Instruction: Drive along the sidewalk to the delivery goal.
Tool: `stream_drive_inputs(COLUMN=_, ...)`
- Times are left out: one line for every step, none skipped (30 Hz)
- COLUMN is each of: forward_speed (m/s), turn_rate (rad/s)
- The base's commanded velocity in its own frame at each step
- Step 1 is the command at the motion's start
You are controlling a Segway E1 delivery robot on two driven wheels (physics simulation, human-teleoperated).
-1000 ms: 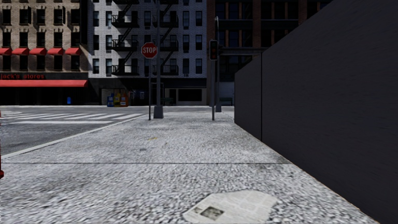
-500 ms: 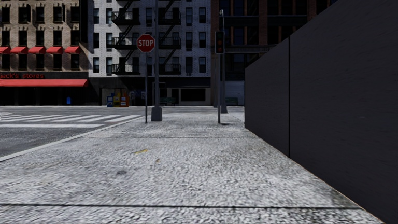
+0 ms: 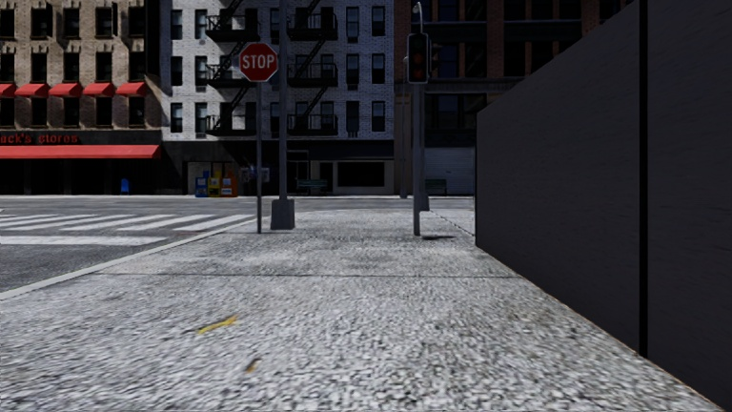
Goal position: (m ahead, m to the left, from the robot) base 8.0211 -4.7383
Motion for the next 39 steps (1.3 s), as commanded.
stream_drive_inputs(forward_speed=2.0, turn_rate=0.1)
stream_drive_inputs(forward_speed=2.0, turn_rate=0.1)
stream_drive_inputs(forward_speed=2.0, turn_rate=0.1)
stream_drive_inputs(forward_speed=2.0, turn_rate=0.11)
stream_drive_inputs(forward_speed=2.0, turn_rate=0.11)
stream_drive_inputs(forward_speed=2.0, turn_rate=0.16)
stream_drive_inputs(forward_speed=2.0, turn_rate=0.19)
stream_drive_inputs(forward_speed=2.0, turn_rate=0.2)
stream_drive_inputs(forward_speed=2.0, turn_rate=0.2)
stream_drive_inputs(forward_speed=2.0, turn_rate=0.2)
stream_drive_inputs(forward_speed=2.0, turn_rate=0.2)
stream_drive_inputs(forward_speed=2.0, turn_rate=0.2)
stream_drive_inputs(forward_speed=2.0, turn_rate=0.2)
stream_drive_inputs(forward_speed=2.0, turn_rate=0.2)
stream_drive_inputs(forward_speed=2.0, turn_rate=0.2)
stream_drive_inputs(forward_speed=2.0, turn_rate=0.2)
stream_drive_inputs(forward_speed=2.0, turn_rate=0.2)
stream_drive_inputs(forward_speed=2.0, turn_rate=0.2)
stream_drive_inputs(forward_speed=2.0, turn_rate=0.2)
stream_drive_inputs(forward_speed=2.0, turn_rate=0.2)
stream_drive_inputs(forward_speed=2.0, turn_rate=0.19)
stream_drive_inputs(forward_speed=2.0, turn_rate=0.08)
stream_drive_inputs(forward_speed=2.0, turn_rate=0.08)
stream_drive_inputs(forward_speed=2.0, turn_rate=0.0)
stream_drive_inputs(forward_speed=2.0, turn_rate=0.0)
stream_drive_inputs(forward_speed=2.0, turn_rate=0.0)
stream_drive_inputs(forward_speed=2.0, turn_rate=0.0)
stream_drive_inputs(forward_speed=2.0, turn_rate=0.0)
stream_drive_inputs(forward_speed=2.0, turn_rate=0.0)
stream_drive_inputs(forward_speed=2.0, turn_rate=0.0)
stream_drive_inputs(forward_speed=2.0, turn_rate=0.0)
stream_drive_inputs(forward_speed=2.0, turn_rate=0.0)
stream_drive_inputs(forward_speed=2.0, turn_rate=0.0)
stream_drive_inputs(forward_speed=2.0, turn_rate=0.0)
stream_drive_inputs(forward_speed=2.0, turn_rate=0.0)
stream_drive_inputs(forward_speed=2.0, turn_rate=0.0)
stream_drive_inputs(forward_speed=2.0, turn_rate=0.0)
stream_drive_inputs(forward_speed=2.0, turn_rate=0.0)
stream_drive_inputs(forward_speed=2.0, turn_rate=0.0)
